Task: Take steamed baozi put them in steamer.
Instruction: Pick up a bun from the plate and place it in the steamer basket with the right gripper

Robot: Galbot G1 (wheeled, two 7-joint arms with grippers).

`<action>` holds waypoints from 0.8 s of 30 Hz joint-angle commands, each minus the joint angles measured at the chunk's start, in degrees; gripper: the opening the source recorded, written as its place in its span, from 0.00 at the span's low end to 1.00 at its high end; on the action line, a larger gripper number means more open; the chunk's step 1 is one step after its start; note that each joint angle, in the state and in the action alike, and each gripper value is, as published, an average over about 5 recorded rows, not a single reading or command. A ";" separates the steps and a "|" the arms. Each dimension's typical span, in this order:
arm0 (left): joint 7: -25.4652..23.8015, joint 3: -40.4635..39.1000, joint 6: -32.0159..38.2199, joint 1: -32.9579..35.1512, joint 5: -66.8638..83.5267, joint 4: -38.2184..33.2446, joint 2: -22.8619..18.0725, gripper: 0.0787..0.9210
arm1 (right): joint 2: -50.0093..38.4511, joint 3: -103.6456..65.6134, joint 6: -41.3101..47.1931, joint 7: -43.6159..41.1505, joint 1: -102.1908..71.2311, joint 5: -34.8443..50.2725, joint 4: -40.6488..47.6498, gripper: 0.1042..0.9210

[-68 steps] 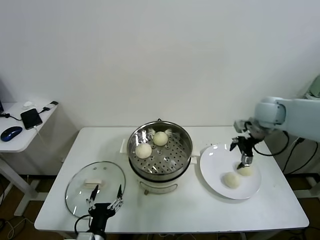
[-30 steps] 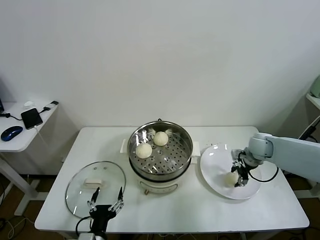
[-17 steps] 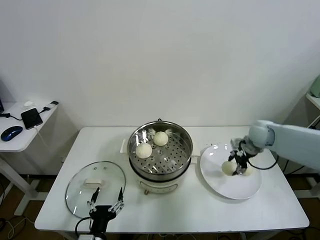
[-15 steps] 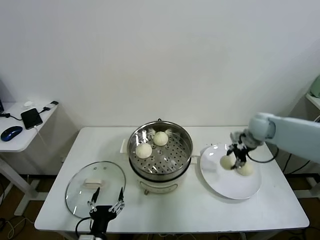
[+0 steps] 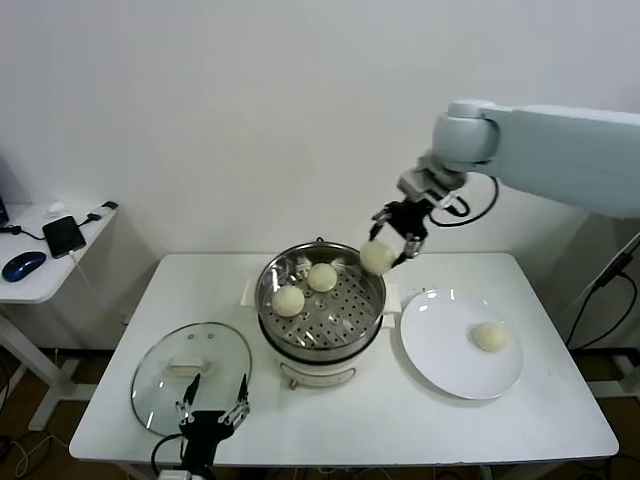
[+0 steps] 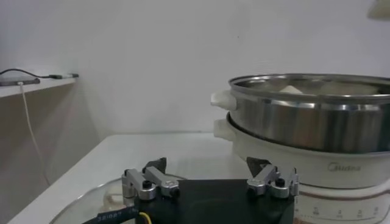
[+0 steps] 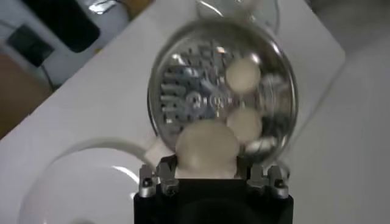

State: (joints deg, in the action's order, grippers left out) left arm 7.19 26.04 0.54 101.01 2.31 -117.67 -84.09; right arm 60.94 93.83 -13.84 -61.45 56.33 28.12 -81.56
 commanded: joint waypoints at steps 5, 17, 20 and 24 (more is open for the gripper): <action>-0.03 0.10 -0.23 -0.10 -0.09 -0.17 -0.23 0.88 | 14.65 -3.32 -15.89 5.29 -13.72 -19.75 4.00 0.67; 0.22 0.68 0.05 0.31 0.36 -0.07 -0.51 0.88 | 17.57 -3.77 -17.95 5.66 -20.78 -21.47 11.58 0.67; 0.29 0.72 0.16 0.24 0.46 0.06 -0.54 0.88 | 17.90 -3.93 -18.07 6.06 -21.79 -21.99 12.89 0.67; 0.38 0.70 0.27 0.13 0.53 0.20 -0.56 0.88 | 18.36 -4.19 -18.32 6.12 -22.62 -22.05 14.38 0.69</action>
State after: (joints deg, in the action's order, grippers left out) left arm 7.55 26.75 0.79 101.11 2.82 -117.52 -84.63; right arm 77.09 90.09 -30.05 -56.18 37.91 8.65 -71.25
